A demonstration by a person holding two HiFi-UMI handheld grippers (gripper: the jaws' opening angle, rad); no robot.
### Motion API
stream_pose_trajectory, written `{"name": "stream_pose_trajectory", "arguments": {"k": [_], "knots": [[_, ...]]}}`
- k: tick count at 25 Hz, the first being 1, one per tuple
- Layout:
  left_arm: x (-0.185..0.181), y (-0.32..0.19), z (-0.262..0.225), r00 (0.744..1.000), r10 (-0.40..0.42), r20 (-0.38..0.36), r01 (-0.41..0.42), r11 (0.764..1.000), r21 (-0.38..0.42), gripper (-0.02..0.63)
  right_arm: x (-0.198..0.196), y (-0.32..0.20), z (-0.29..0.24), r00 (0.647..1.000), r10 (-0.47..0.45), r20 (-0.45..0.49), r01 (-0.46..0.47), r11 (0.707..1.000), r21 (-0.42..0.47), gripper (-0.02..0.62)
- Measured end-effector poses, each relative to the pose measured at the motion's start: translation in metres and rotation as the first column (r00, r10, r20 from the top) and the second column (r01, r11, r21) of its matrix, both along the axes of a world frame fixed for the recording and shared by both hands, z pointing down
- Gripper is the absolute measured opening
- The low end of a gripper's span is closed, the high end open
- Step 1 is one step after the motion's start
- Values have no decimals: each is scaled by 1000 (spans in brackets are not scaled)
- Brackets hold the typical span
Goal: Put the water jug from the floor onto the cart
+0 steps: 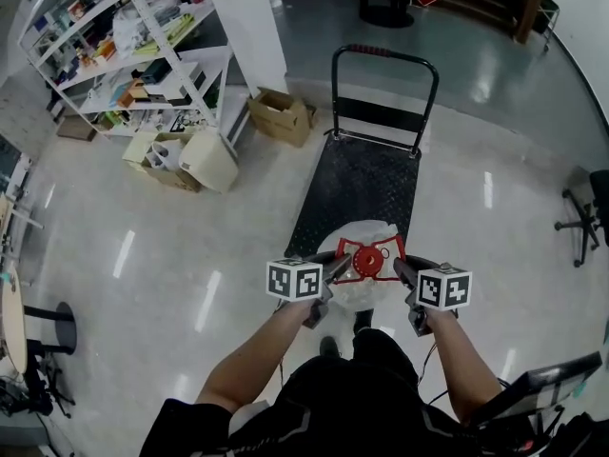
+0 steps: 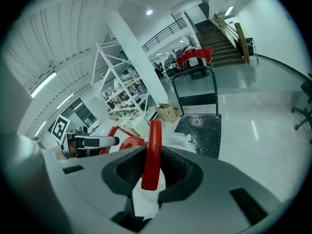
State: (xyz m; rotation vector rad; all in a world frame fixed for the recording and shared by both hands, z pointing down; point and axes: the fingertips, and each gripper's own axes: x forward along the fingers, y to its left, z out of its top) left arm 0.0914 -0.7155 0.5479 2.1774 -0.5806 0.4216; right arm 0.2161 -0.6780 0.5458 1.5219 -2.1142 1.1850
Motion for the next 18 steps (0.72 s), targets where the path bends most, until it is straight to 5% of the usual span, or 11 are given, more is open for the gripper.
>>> {"name": "stream_pose_trajectory", "arguments": {"k": [10, 18], "knots": [[32, -140, 28, 994, -93, 50, 95, 995, -41, 78, 37, -148, 33, 997, -71, 43, 72, 997, -27, 83], [44, -220, 72, 995, -60, 80, 66, 995, -73, 78, 48, -226, 69, 999, -41, 8, 41, 996, -77, 83]]}}
